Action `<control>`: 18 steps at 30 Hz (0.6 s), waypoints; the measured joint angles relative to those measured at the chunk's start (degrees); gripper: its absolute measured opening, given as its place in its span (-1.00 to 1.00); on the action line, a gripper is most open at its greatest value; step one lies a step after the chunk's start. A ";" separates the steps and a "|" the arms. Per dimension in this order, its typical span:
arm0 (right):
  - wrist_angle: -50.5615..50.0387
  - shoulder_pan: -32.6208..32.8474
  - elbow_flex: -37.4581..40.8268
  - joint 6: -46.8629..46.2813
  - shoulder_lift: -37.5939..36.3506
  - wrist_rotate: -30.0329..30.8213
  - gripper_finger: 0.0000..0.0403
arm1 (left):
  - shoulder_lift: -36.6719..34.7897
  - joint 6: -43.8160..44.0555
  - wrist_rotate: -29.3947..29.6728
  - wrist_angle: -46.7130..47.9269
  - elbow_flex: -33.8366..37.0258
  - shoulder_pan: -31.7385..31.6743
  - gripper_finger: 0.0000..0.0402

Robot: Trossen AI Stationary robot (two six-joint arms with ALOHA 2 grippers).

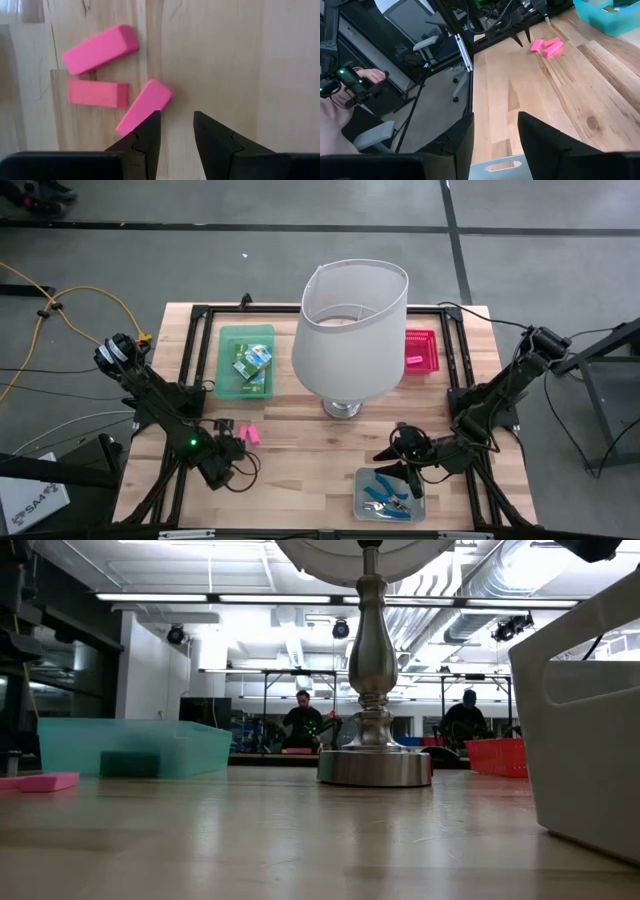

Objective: Pick & Place School Supplies
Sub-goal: Put the pink eraser into the red bin

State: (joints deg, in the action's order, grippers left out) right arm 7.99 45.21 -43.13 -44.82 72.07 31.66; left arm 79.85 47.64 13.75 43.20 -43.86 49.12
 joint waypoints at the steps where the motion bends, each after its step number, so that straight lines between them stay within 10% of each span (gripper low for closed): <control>1: 0.02 0.00 0.00 0.02 0.00 0.05 -0.29 | 0.00 0.19 -0.51 1.17 -0.02 -0.27 -0.46; 18: 1.53 0.00 0.00 -1.44 -0.02 3.93 -0.29 | 0.00 -13.36 -3.46 5.82 0.00 -5.98 -0.46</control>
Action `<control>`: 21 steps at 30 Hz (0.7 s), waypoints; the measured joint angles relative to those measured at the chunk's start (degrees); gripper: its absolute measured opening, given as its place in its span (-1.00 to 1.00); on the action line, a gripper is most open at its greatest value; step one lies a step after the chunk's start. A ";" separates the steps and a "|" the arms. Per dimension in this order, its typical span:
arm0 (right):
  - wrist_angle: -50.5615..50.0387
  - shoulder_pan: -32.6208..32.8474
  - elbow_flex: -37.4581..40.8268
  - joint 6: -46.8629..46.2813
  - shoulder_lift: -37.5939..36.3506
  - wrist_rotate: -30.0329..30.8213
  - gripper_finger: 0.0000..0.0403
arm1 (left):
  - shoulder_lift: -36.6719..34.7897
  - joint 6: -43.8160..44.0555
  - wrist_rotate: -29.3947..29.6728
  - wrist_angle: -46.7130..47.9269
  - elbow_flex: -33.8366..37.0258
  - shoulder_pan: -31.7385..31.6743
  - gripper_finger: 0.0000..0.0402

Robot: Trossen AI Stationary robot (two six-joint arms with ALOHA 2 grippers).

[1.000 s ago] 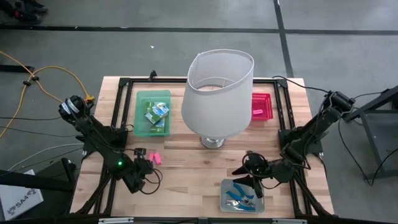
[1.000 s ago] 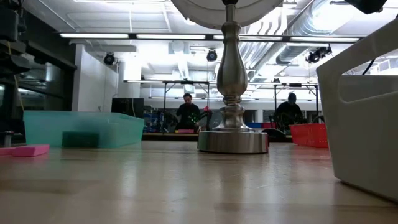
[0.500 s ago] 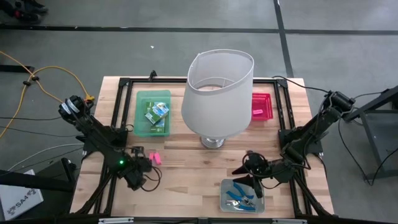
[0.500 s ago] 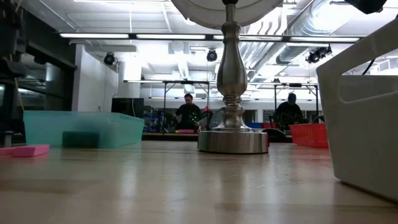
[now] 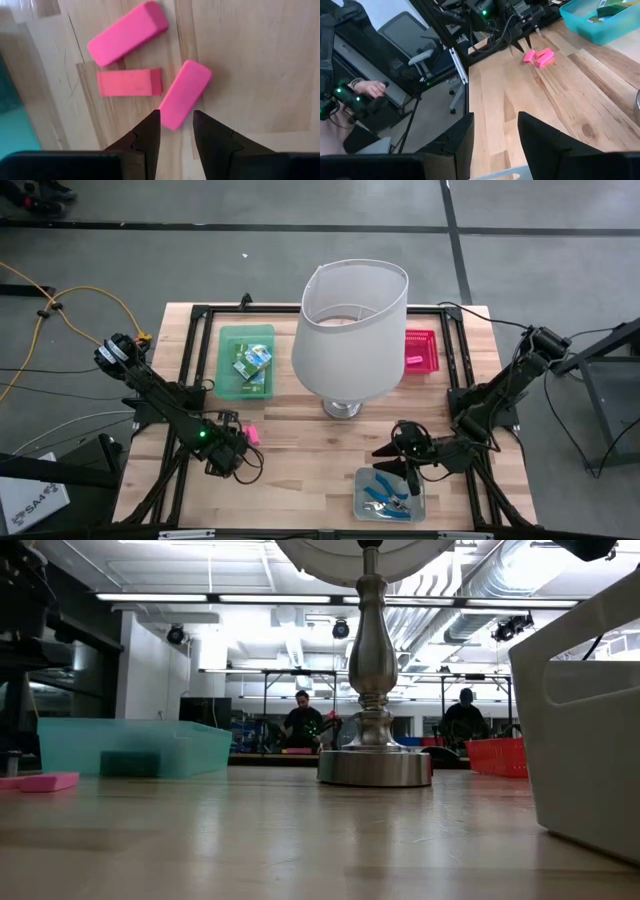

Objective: Pick & Place School Supplies
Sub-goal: Put the pink eraser into the red bin

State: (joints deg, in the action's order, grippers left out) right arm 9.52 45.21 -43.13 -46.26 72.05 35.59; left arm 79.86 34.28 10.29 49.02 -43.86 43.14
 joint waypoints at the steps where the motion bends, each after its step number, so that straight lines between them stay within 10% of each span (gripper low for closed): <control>1: 0.25 0.00 0.00 -0.05 0.00 0.12 -0.29 | 0.00 -0.51 0.01 -0.15 0.00 -0.15 -0.46; 21: 1.85 0.00 0.00 -0.46 0.00 0.31 -0.29 | 0.53 -10.87 -1.19 -6.25 1.01 -0.66 -0.46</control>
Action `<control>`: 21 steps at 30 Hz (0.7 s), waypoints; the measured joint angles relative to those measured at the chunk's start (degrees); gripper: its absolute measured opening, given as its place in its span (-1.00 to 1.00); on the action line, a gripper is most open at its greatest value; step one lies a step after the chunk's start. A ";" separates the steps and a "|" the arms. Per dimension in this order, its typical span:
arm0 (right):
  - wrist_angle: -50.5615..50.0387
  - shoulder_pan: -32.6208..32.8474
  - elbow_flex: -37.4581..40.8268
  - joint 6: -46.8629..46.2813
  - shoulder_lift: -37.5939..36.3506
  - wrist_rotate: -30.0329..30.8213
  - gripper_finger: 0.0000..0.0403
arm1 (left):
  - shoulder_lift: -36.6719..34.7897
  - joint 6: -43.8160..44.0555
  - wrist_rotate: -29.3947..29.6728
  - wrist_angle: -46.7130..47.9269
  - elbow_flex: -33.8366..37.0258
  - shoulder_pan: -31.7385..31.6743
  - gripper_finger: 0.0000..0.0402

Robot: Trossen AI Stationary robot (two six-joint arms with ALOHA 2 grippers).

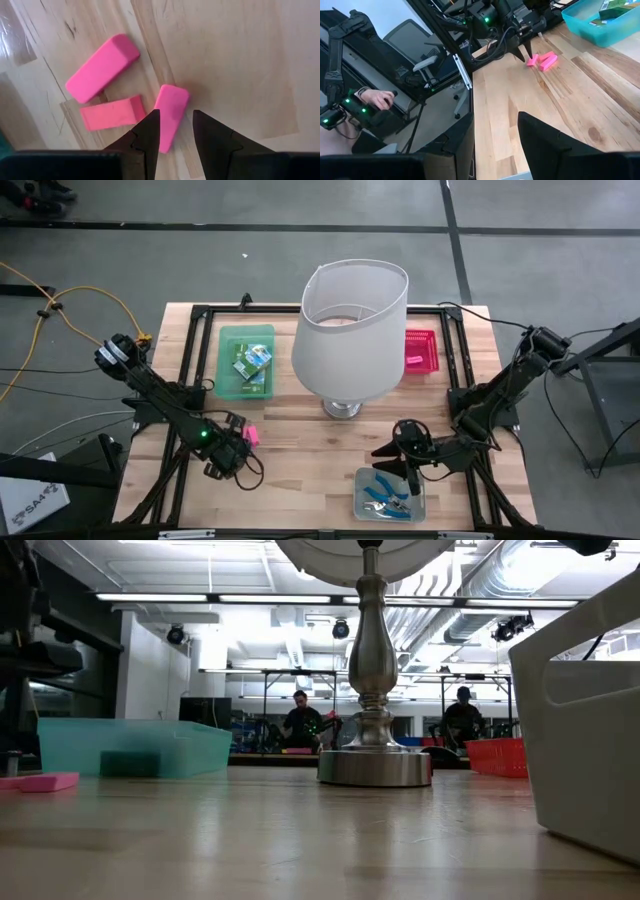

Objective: Pick & Place School Supplies
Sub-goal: Put the pink eraser into the red bin

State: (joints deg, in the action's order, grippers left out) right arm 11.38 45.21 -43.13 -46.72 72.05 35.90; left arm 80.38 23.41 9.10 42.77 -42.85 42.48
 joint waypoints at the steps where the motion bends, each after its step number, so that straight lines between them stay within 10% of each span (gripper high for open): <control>1: 0.01 0.00 0.00 0.00 0.00 -0.01 -0.29 | 0.02 -0.42 -0.02 0.11 0.02 0.00 -0.46; 21: 0.04 0.00 0.01 -0.11 0.00 -0.04 -0.29 | 0.02 -1.59 -0.65 0.03 0.02 -0.15 -0.33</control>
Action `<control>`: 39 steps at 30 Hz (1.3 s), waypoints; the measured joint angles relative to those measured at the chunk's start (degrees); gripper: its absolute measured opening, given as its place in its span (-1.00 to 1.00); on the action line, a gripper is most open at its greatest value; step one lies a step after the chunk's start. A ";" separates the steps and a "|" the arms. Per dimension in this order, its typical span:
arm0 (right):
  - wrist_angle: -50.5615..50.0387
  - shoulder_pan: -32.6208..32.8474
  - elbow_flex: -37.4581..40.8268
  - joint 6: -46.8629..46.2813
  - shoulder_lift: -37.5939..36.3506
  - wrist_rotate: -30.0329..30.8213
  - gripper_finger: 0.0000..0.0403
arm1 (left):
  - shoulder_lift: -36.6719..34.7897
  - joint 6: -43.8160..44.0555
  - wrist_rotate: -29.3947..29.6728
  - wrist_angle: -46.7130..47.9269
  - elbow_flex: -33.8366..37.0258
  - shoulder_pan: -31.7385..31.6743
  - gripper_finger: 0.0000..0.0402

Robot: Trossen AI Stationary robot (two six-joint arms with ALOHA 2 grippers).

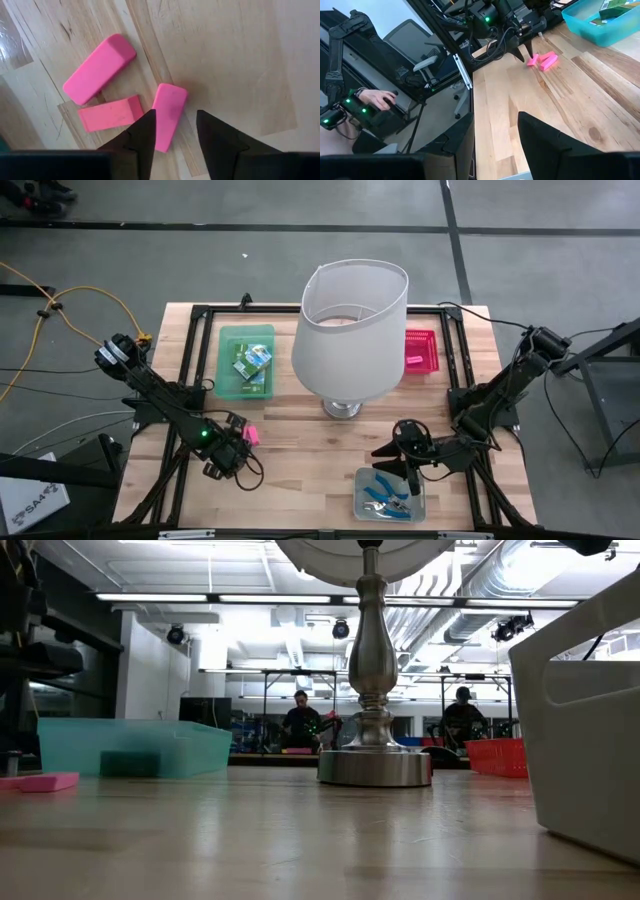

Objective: Pick & Place School Supplies
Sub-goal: Put the pink eraser into the red bin

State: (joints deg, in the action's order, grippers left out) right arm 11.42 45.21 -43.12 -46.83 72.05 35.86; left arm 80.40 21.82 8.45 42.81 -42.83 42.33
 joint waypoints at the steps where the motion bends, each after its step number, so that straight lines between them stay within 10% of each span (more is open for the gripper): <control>1: 0.02 0.00 -0.01 -0.04 0.00 0.00 -0.29 | 0.00 0.00 0.02 -0.02 0.00 0.00 -0.28; 39: 1.27 0.07 -0.01 -0.04 0.00 -0.04 -0.29 | -0.11 -1.18 -2.48 -6.52 6.05 -0.02 -0.34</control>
State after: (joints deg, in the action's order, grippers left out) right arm 12.69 45.28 -43.13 -46.87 72.05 35.81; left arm 80.29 20.64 5.97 36.29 -36.77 42.31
